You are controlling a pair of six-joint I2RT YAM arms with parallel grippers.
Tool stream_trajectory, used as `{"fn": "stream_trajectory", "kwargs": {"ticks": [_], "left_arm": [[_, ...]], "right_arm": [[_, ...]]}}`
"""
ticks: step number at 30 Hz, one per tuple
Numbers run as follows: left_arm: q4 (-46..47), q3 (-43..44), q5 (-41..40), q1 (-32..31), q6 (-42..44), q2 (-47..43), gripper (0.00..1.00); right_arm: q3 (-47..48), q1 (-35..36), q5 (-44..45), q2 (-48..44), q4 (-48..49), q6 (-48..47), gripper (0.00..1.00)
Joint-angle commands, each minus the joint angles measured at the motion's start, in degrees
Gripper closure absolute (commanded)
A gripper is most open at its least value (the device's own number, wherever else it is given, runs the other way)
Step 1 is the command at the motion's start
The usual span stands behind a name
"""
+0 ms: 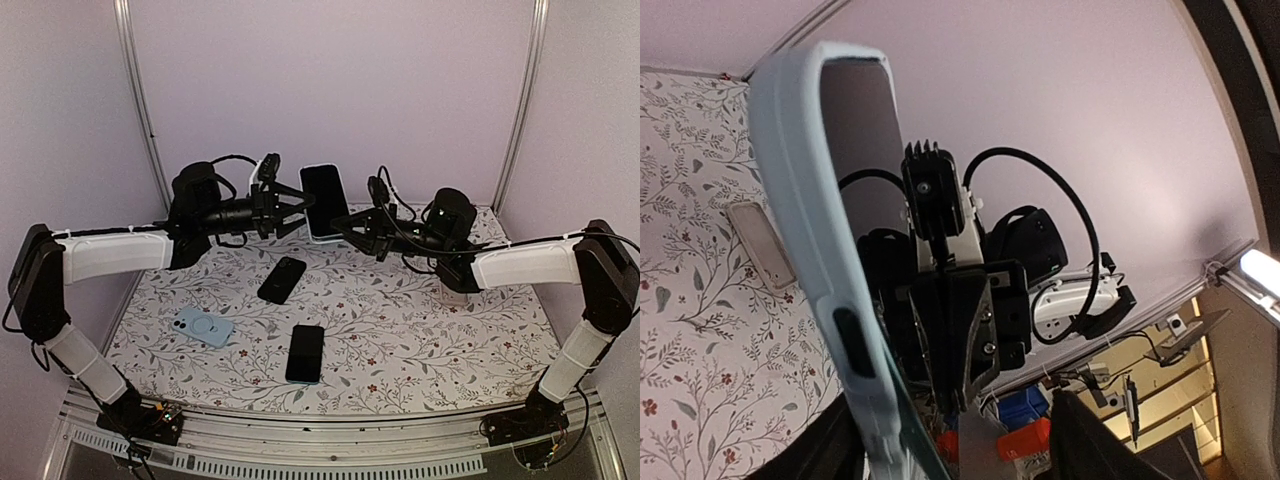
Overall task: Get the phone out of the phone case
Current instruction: Remove the phone case from the phone.
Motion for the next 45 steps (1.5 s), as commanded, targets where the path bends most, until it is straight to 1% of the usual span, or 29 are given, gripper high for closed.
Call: {"fn": "stream_trajectory", "kwargs": {"ticks": [1,5,9,18,21,34,42,45], "left_arm": [[-0.9,-2.3,-1.3,0.3,3.5,-3.6,0.39],[-3.6,-3.8,-2.7,0.5,5.7,-5.3,0.52],[-6.0,-4.6,-4.3,0.5,7.8,-6.3,0.58],[-9.7,-4.4,-6.2,-0.1,10.9,-6.2,0.62],[-9.6,-4.3,-6.4,-0.2,10.9,-5.8,0.64],[-10.6,-2.4,-6.6,-2.2,11.9,-3.5,0.66],[-9.1,-0.5,-6.4,-3.0,11.1,-2.0,0.66],[-8.4,0.3,-6.4,-3.4,10.6,-1.3,0.69]], "right_arm": [[3.5,-1.0,0.8,0.5,7.1,0.8,1.00],[4.7,-1.0,0.5,1.3,7.6,1.5,1.00],[5.2,-1.0,0.2,1.8,8.2,2.1,1.00],[4.9,-1.0,-0.1,1.8,9.1,2.6,1.00],[4.8,-1.0,0.0,1.5,9.2,2.7,1.00],[5.8,-0.2,-0.9,1.9,9.3,2.7,1.00],[6.6,0.8,-1.3,2.9,9.2,2.7,1.00],[6.8,1.3,-1.4,3.6,9.3,2.7,1.00]]}}
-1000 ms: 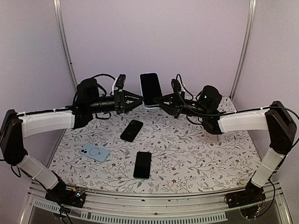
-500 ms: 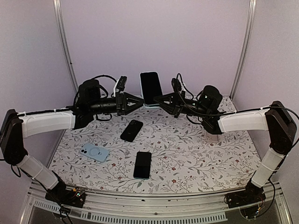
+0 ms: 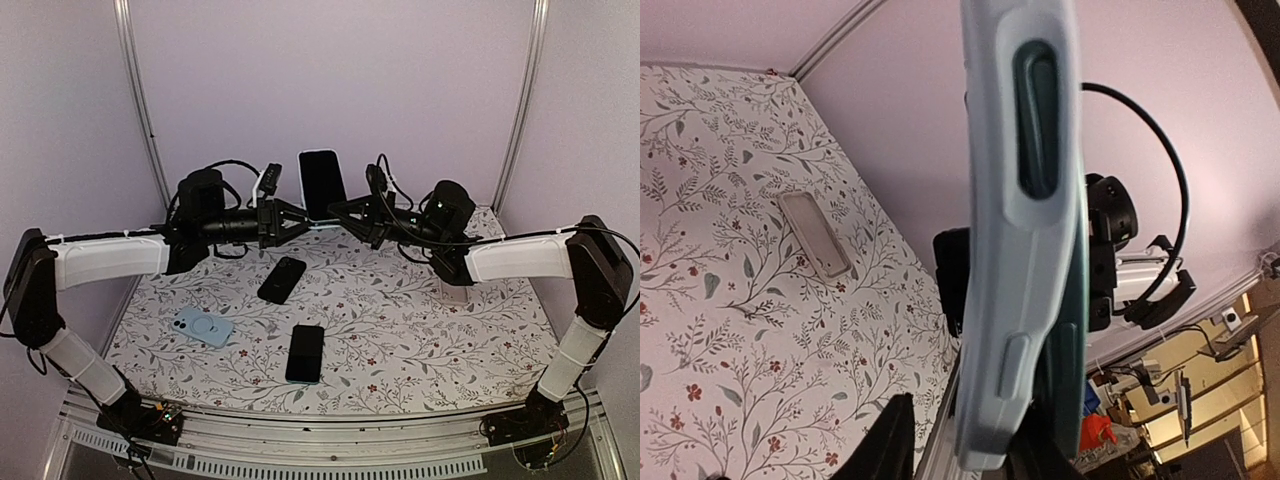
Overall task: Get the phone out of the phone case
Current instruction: Remove the phone case from the phone.
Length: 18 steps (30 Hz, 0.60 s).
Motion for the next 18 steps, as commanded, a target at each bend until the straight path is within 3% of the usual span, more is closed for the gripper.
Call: {"fn": "stream_trajectory", "kwargs": {"ticks": [1,9,18], "left_arm": [[1.5,2.4,-0.2,-1.3,-0.2,1.6,0.71],[1.0,2.4,-4.4,-1.2,-0.2,0.9,1.00],[-8.5,3.2,-21.4,0.1,4.0,-2.1,1.00]], "right_arm": [[3.0,1.4,-1.0,1.1,5.2,-0.5,1.00],[2.4,1.5,-1.3,1.1,5.1,-0.5,1.00],[2.7,1.6,-3.1,1.4,4.0,-0.4,1.00]]}}
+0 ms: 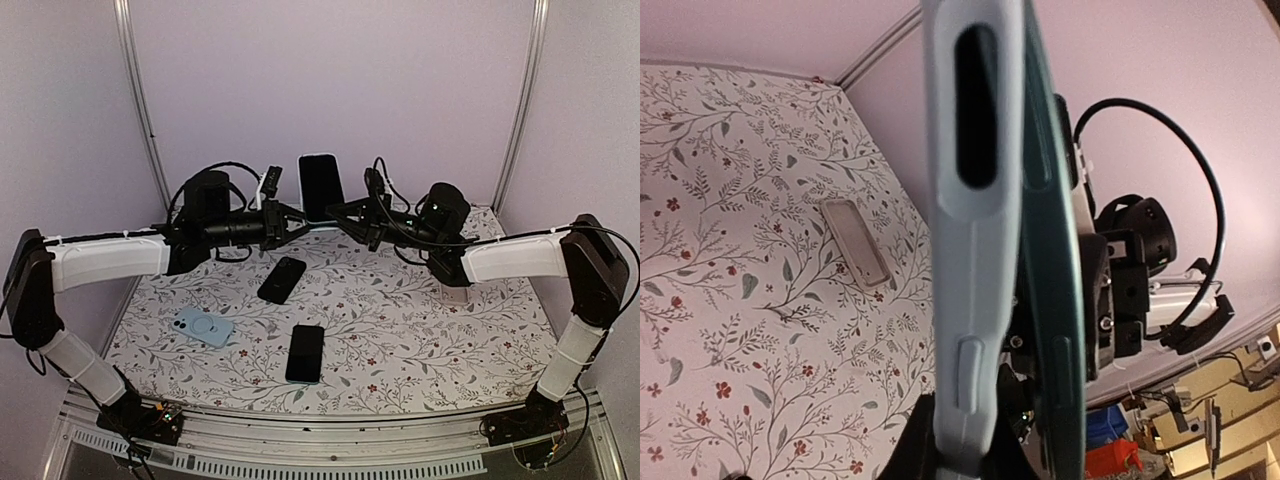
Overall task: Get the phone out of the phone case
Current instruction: Remove the phone case from the phone.
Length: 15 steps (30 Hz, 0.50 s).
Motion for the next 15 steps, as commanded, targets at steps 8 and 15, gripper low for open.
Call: {"fn": "stream_trajectory", "kwargs": {"ticks": [8,15], "left_arm": [[-6.5,2.2,-20.8,2.1,3.1,-2.4,1.00],[-7.2,2.5,-22.5,3.1,3.7,-3.3,1.00]], "right_arm": [[3.5,1.4,-6.5,0.6,2.6,-0.8,1.00],[3.4,1.5,-7.2,0.3,0.4,-1.7,1.00]]}}
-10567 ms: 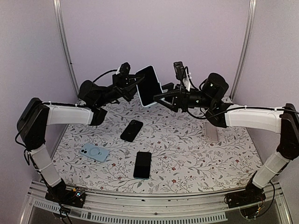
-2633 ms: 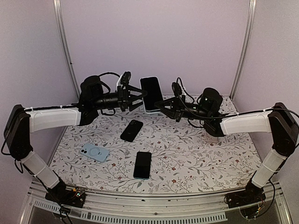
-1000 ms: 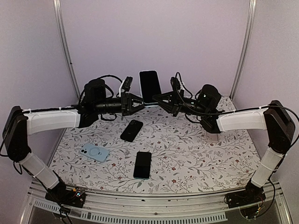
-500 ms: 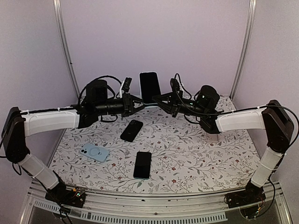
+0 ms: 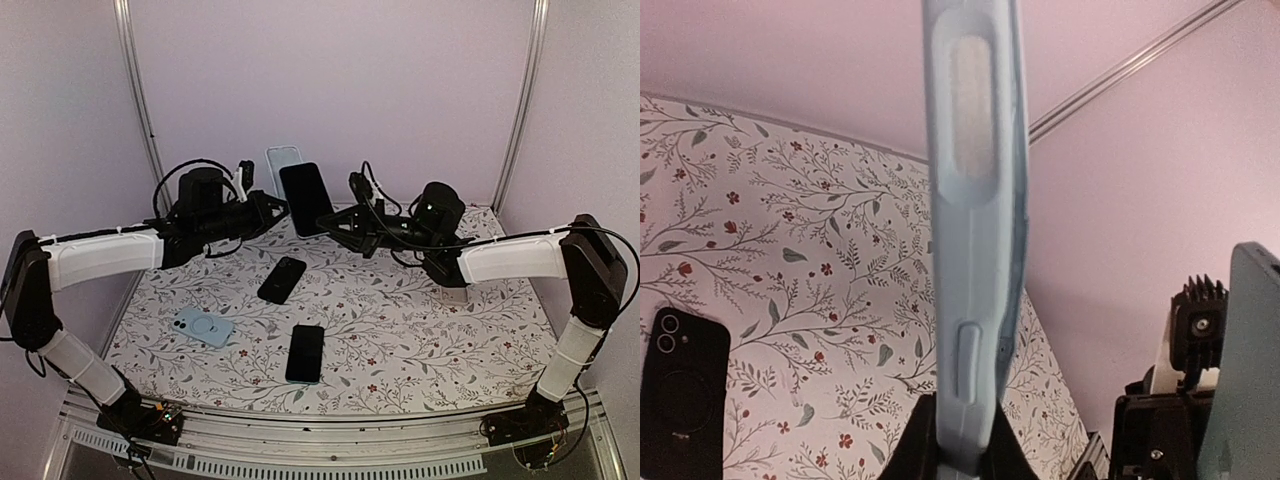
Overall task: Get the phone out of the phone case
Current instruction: Remove the phone case from the phone, then place the phone case at the center of the board.
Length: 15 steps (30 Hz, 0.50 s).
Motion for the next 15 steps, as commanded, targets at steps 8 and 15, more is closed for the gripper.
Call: {"fn": "stream_trajectory", "kwargs": {"ticks": [8,15], "left_arm": [[-3.1,-1.4,-4.6,3.4,1.9,-7.2,1.00],[-5.0,-4.2,-3.9,4.8,3.0,-12.4,1.00]], "right_arm": [[-3.9,-0.9,2.0,-4.7,-6.3,-7.0,1.00],[-13.2,-1.8,8.5,-11.5,-16.2,-11.7,1.00]]}}
